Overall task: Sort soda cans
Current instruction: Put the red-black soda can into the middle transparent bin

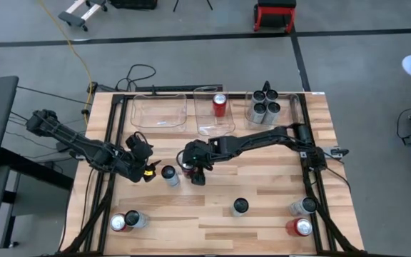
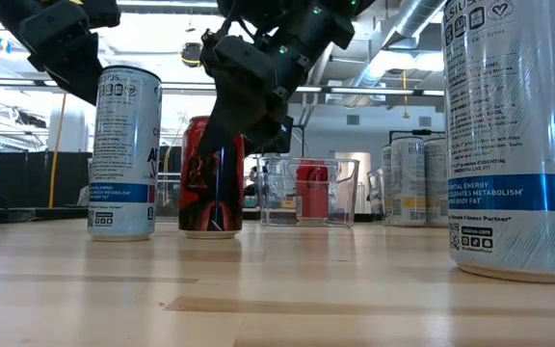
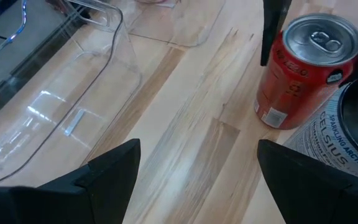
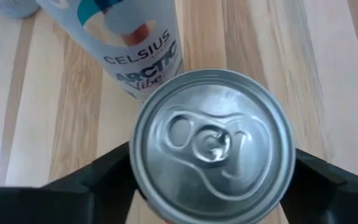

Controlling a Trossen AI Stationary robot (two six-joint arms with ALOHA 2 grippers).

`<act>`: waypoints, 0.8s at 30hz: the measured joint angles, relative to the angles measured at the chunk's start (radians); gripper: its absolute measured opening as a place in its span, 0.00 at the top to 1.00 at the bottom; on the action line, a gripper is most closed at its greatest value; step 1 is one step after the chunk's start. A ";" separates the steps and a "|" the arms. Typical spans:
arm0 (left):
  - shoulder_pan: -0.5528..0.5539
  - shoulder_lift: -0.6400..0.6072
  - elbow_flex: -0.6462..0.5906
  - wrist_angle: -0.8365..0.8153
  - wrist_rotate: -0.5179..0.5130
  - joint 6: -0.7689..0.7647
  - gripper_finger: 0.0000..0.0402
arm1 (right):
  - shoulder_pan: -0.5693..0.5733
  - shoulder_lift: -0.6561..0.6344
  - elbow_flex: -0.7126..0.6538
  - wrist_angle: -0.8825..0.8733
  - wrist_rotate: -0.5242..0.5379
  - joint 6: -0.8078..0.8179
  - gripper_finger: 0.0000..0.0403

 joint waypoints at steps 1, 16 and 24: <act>0.000 0.000 0.000 0.000 -0.002 0.000 0.20 | 0.000 0.000 0.000 0.001 0.000 0.000 0.22; 0.000 0.000 0.000 0.002 -0.025 -0.024 0.20 | -0.023 -0.156 -0.002 -0.110 -0.009 -0.059 0.31; 0.000 0.000 0.000 0.004 -0.047 -0.025 0.20 | -0.182 -0.390 0.000 -0.107 0.047 -0.095 0.31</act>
